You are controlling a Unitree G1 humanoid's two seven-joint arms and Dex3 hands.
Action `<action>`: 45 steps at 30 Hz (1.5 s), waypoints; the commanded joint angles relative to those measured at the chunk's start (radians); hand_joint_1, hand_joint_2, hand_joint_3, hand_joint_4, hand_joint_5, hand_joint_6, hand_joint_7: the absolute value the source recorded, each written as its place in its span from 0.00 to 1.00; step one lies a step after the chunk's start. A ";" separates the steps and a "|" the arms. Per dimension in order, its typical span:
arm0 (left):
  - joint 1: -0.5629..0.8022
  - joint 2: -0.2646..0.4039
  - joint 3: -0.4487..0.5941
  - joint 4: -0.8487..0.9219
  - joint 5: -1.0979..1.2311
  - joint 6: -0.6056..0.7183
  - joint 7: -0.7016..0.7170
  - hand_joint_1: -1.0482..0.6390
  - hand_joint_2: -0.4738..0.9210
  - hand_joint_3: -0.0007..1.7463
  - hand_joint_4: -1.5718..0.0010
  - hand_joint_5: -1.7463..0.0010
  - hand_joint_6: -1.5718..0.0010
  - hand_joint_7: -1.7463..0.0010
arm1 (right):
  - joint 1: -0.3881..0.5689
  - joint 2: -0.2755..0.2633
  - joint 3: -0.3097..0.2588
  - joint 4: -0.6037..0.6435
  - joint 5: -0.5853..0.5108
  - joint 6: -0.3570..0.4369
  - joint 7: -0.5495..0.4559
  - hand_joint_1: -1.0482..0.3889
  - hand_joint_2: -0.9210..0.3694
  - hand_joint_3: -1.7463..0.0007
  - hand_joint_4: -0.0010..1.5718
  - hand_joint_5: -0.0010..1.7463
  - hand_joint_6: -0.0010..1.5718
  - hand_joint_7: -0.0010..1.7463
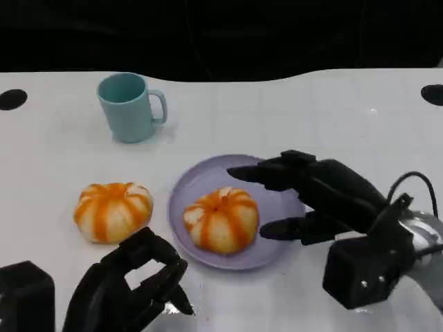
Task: Grasp the bread from the table and place it into the plate.
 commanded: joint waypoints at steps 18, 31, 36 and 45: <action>0.006 0.002 0.004 -0.019 -0.009 0.015 0.016 0.30 1.00 0.12 0.58 0.00 0.70 0.04 | 0.391 -0.073 -0.197 -0.400 0.444 0.241 0.280 0.44 0.00 0.82 0.32 1.00 0.27 0.87; 0.007 0.006 -0.001 -0.032 -0.004 0.023 0.020 0.29 1.00 0.13 0.58 0.00 0.70 0.04 | 0.555 -0.102 -0.278 -0.639 0.522 0.534 0.337 0.46 0.00 0.82 0.47 1.00 0.29 0.99; 0.008 0.008 0.005 -0.031 -0.007 0.019 0.013 0.29 1.00 0.13 0.57 0.00 0.70 0.04 | 0.588 -0.098 -0.294 -0.713 0.542 0.646 0.337 0.46 0.00 0.82 0.46 1.00 0.28 1.00; 0.015 0.016 0.008 -0.037 -0.003 0.016 0.010 0.29 1.00 0.13 0.58 0.00 0.71 0.04 | 0.573 -0.075 -0.275 -0.669 0.525 0.654 0.328 0.45 0.00 0.82 0.46 1.00 0.29 1.00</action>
